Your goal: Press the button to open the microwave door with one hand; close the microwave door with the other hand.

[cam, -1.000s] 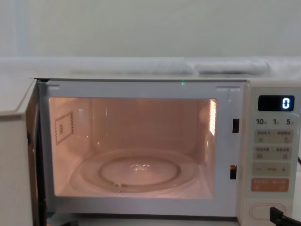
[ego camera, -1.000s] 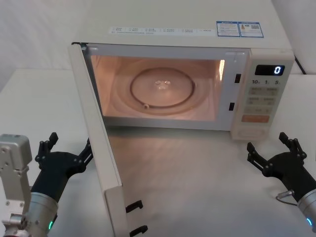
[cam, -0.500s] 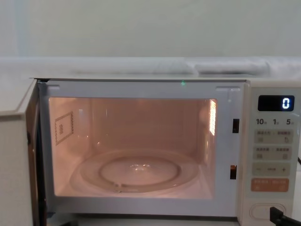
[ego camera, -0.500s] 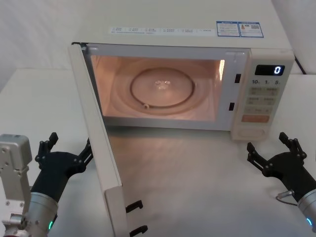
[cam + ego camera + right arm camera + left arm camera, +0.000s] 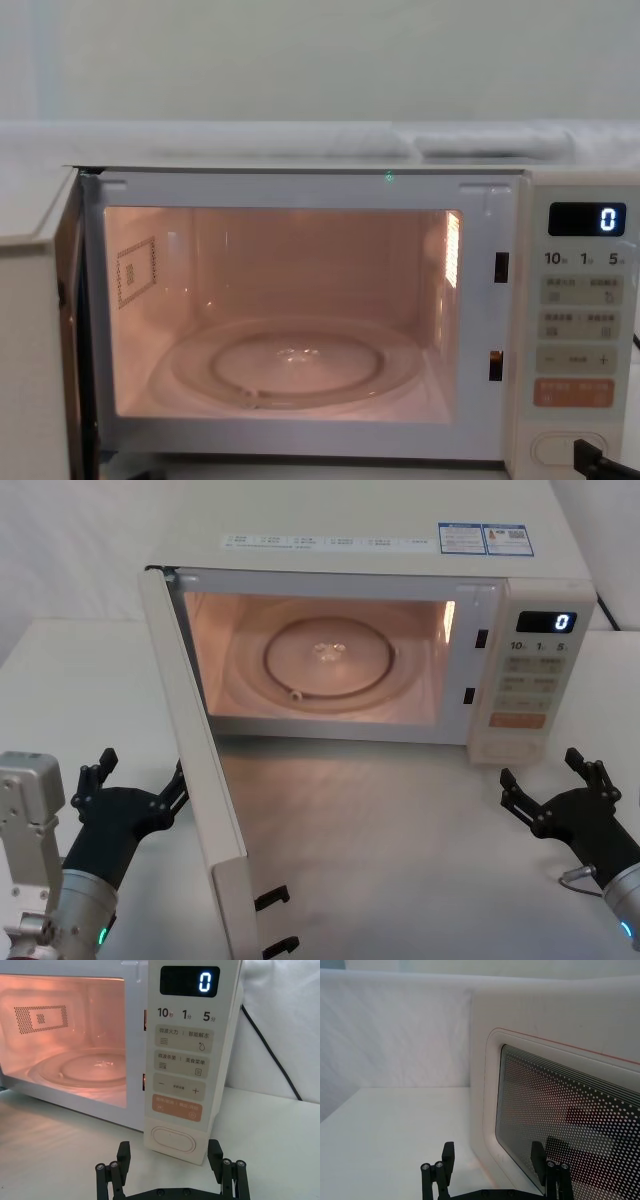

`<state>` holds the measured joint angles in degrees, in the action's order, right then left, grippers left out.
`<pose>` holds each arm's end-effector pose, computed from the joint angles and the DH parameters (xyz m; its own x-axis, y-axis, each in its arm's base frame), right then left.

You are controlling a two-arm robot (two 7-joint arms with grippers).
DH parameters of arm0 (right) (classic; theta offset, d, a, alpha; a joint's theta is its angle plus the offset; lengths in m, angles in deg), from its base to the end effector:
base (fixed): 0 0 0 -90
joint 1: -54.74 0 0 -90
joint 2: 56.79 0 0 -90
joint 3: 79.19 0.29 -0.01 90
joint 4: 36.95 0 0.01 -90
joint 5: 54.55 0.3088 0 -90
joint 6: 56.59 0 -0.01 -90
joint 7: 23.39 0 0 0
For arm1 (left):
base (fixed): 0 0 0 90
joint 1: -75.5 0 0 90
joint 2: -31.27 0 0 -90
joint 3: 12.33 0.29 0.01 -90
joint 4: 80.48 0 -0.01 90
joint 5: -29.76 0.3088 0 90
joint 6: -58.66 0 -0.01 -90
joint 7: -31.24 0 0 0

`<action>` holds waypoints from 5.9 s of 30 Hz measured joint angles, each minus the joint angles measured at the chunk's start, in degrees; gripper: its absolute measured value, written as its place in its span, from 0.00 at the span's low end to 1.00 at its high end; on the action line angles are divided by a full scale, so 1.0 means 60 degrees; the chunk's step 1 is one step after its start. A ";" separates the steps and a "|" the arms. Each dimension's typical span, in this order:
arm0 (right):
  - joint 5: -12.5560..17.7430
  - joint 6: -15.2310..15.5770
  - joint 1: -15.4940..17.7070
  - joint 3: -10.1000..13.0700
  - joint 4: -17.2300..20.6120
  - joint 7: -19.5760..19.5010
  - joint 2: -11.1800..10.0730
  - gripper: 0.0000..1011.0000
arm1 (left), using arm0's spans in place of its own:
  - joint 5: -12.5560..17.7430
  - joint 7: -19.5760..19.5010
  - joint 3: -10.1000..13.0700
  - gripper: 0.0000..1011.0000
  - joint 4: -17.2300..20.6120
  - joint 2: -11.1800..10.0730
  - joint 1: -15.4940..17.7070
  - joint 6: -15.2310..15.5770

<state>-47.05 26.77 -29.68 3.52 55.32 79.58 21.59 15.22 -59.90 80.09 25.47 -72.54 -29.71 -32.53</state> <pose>0.2966 -0.0169 -0.3191 0.3558 -0.9324 0.0630 0.9337 0.3575 0.0188 0.2530 0.0375 -0.2853 0.1246 0.9917 -0.0326 -0.9921 0.1241 -0.0175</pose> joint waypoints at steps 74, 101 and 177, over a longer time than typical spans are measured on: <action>0.0000 -0.0001 0.0000 0.0000 0.0000 0.0000 0.0000 0.99 | 0.0047 -0.0171 -0.0246 0.00 0.0524 0.0028 -0.0170 0.0253; 0.0000 0.0000 0.0000 0.0000 0.0000 0.0000 -0.0001 0.99 | -0.1941 -0.2571 -0.2232 0.00 0.2528 -0.1031 -0.1204 0.0255; 0.0001 -0.0001 0.0000 0.0000 0.0000 0.0000 0.0000 0.99 | -0.3274 -0.2468 0.1347 0.00 0.0851 -0.2471 0.2196 0.1289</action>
<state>-47.04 26.76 -29.68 3.52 55.33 79.58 21.59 -4.42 -74.70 88.17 30.58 -87.37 -16.54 -24.80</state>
